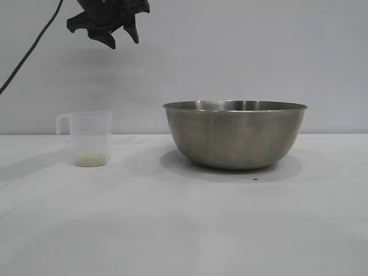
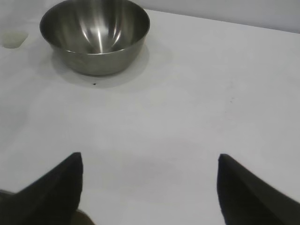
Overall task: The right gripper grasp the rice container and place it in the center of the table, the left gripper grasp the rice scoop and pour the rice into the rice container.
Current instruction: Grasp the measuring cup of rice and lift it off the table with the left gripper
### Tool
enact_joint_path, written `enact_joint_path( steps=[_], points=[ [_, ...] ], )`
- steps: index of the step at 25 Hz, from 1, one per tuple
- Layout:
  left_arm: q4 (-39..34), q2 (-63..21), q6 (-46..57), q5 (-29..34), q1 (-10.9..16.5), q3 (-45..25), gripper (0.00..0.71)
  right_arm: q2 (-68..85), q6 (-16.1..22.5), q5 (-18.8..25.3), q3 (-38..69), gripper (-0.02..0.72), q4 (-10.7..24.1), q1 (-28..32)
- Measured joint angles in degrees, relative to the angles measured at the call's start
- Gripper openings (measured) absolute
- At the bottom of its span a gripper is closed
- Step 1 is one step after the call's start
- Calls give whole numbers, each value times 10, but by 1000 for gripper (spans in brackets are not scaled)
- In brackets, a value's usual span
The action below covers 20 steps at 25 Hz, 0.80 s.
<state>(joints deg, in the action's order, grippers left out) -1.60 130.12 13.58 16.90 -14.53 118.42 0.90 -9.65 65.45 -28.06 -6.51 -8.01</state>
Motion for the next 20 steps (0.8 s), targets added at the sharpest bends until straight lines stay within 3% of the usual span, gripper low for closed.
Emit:
enact_joint_path(
  steps=[4,12,20],
  points=[
    [-25,-1,0,-15,0,-17,402,0,0,0,0,529,0,0],
    [-37,-24,0,-91,0,-117,402,0,0,0,0,529,0,0],
    [-39,-80,15,-230,14,-266,402,0,0,0,0,529,0,0]
  ],
)
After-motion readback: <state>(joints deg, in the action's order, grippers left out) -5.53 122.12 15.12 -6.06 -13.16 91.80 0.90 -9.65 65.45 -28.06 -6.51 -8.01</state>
